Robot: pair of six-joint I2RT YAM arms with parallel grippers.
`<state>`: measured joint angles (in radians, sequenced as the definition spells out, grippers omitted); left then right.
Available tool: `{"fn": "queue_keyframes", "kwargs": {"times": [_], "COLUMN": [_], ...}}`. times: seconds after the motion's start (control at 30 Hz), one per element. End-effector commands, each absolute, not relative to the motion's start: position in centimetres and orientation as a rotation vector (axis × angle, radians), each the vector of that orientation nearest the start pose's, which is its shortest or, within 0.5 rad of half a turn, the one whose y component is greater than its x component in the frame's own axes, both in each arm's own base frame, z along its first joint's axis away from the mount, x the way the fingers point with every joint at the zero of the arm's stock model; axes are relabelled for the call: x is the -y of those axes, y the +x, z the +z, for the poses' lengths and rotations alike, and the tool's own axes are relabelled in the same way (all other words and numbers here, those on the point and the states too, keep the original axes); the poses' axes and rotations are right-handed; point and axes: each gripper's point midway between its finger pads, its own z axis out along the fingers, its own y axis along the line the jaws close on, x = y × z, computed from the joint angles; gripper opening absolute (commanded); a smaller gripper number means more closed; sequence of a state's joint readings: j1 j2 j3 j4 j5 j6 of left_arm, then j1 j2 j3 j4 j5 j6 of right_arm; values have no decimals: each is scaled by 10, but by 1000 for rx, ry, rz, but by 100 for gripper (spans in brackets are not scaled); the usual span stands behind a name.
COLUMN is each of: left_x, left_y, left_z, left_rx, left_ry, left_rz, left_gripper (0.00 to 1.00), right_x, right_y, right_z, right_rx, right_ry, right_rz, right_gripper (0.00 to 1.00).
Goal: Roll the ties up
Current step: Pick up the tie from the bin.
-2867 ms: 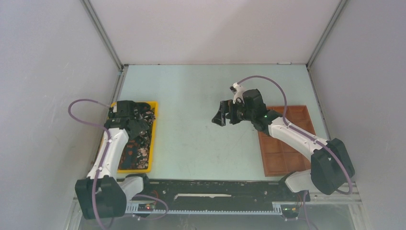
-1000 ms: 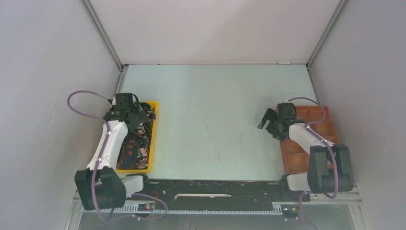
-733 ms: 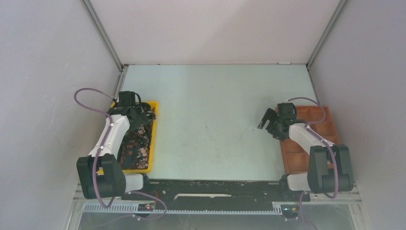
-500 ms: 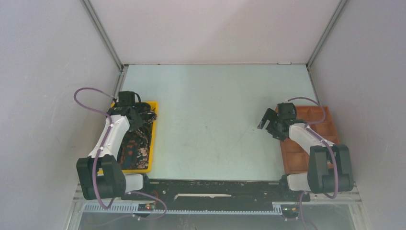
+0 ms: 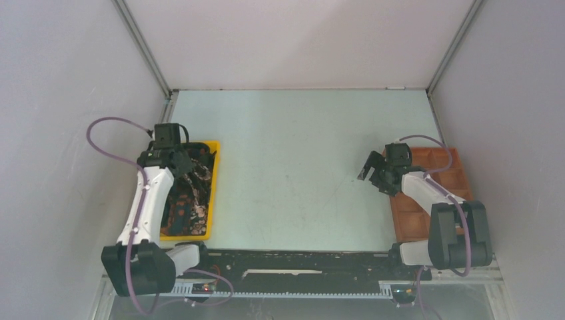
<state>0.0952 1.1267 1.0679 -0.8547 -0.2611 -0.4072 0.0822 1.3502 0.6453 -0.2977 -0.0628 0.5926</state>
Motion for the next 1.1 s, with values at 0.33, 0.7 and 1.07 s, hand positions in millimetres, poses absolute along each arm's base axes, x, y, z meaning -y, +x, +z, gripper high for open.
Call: {"fn": "queue_keyframes", "kwargs": {"times": [0.33,0.7,1.07], "left_x": [24,132,233], "left_y": [273,285,292], "left_z": [354,469,584], "left_rx": [-2031,-1843,-1585], "left_ry": [-352,17,289], "left_rz": [-208,-638,-1129], "left_gripper": [0,0,0], "right_x": [-110,-151,-160], "right_y": [300,282,254], "right_z": [118,211,319], "right_rx": [-2260,-1950,-1535], "right_ry": [267,11,-172], "right_rz": [554,771,878], "right_gripper": [96,98,100]}}
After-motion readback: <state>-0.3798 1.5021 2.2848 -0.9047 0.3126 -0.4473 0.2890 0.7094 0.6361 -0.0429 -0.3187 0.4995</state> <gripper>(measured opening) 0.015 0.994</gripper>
